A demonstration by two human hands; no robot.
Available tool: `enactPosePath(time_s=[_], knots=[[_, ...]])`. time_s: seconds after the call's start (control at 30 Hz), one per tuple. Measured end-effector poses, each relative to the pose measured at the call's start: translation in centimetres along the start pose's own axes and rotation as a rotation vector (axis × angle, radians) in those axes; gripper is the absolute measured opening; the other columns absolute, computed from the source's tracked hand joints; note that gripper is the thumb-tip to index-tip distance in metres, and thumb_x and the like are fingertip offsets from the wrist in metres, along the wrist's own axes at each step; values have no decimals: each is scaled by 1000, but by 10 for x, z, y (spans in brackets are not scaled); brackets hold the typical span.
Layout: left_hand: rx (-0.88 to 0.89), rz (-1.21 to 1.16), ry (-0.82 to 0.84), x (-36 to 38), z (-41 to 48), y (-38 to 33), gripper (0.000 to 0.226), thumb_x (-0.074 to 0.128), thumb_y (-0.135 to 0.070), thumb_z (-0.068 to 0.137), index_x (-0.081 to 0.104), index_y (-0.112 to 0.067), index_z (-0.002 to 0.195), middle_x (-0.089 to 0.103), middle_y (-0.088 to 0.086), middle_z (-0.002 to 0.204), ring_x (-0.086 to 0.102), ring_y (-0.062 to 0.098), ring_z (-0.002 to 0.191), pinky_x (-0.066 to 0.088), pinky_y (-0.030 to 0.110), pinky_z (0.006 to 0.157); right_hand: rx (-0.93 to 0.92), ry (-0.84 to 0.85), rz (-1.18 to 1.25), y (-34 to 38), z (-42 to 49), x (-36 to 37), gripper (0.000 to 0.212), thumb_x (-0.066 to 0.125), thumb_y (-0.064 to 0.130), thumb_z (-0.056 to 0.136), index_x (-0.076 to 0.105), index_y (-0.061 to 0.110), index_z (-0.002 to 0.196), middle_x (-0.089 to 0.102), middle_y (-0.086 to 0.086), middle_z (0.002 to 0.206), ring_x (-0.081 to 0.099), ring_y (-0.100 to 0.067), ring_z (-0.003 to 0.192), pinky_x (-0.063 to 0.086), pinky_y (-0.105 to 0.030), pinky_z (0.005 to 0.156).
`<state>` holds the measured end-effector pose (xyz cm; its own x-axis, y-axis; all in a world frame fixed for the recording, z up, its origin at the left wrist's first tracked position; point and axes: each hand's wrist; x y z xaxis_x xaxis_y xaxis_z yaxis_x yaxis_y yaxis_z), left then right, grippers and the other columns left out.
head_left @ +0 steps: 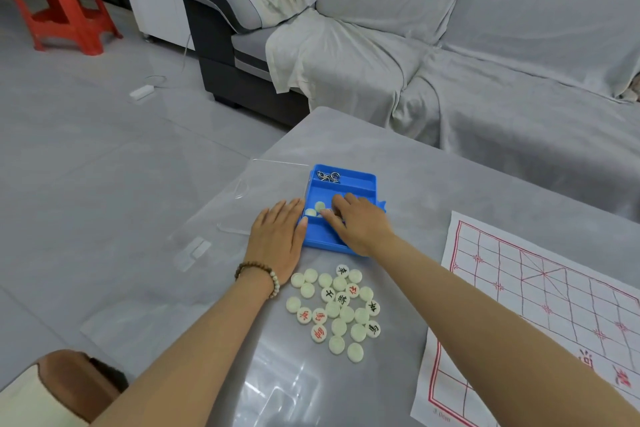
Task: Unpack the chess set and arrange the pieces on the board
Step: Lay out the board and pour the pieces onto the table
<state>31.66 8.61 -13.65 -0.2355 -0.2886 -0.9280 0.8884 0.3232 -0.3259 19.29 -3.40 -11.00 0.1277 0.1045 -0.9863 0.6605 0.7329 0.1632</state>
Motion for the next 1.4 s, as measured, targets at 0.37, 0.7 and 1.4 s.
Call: enactPosePath(time_s=[0.37, 0.7, 1.4], knots=[[8, -17, -24, 3, 0, 1, 79, -13, -49, 81, 24, -22, 145, 29, -8, 150, 20, 10, 139, 9, 27, 113, -74, -28, 130, -4, 3, 2, 39, 30, 41, 99, 47, 16, 75, 46, 2, 75, 49, -22, 69, 35, -33, 61], [6, -126, -10, -1, 0, 1, 63, 6, -45, 90, 29, -20, 143, 33, -4, 148, 23, 12, 138, 10, 27, 113, 109, -335, 574, 6, -28, -22, 43, 40, 36, 98, 28, 20, 59, 30, 6, 51, 28, -11, 48, 24, -25, 49], [-38, -204, 47, -7, -69, -36, 50, 22, -33, 99, 13, -18, 147, 9, -3, 155, 3, 15, 143, 2, 32, 117, -21, 155, 314, -22, -170, -6, 57, 26, 42, 99, 9, 21, 150, 6, 7, 157, 4, -5, 143, -1, -16, 111]])
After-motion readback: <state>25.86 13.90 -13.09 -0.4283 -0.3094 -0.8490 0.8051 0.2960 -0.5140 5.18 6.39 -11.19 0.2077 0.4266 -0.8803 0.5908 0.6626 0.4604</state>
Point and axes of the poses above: each hand's wrist, its own z-axis towards the middle knuckle, its own x-axis out of the palm, y = z × x
